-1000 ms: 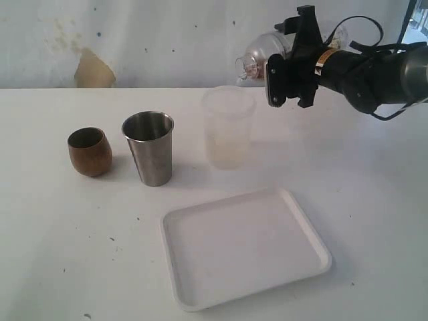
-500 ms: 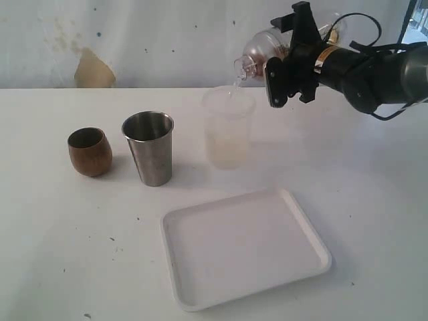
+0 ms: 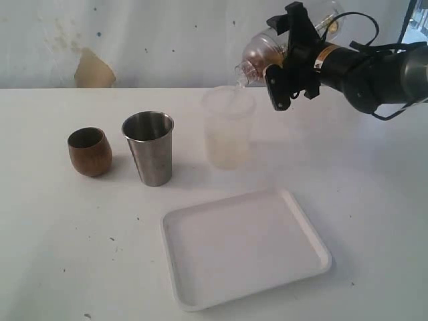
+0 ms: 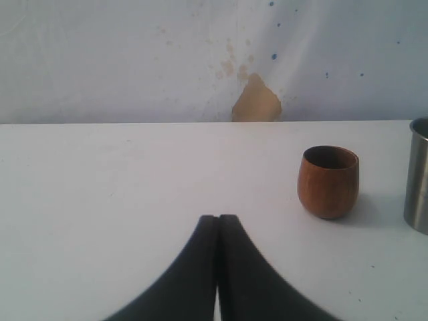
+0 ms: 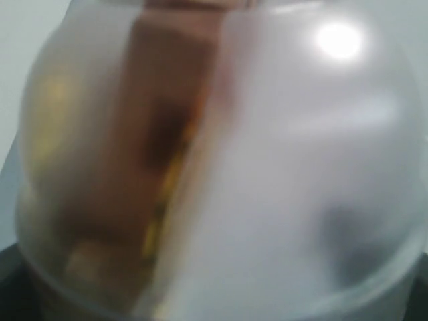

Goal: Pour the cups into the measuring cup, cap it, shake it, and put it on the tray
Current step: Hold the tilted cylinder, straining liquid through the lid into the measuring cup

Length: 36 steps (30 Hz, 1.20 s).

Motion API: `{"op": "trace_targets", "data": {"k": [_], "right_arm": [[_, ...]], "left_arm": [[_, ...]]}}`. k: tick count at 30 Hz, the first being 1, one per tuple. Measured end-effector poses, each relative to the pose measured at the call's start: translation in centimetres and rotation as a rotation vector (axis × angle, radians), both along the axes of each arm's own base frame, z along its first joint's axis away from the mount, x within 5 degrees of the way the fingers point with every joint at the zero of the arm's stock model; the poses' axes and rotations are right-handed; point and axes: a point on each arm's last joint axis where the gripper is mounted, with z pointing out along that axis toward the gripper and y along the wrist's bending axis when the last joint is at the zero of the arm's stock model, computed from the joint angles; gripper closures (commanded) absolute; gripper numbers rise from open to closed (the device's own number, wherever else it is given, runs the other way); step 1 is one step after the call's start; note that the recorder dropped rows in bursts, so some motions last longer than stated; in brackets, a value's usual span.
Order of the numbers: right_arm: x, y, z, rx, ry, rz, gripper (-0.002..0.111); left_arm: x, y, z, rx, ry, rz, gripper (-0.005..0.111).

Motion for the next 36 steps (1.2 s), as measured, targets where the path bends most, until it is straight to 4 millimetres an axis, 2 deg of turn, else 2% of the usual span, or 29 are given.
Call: {"op": "trace_targets", "data": {"k": [36], "right_arm": [[0.0, 0.28, 0.63, -0.136, -0.11, 0.046, 0.108]], "left_arm": [[0.0, 0.0, 0.0, 0.0, 0.0, 0.0, 0.107]]}}
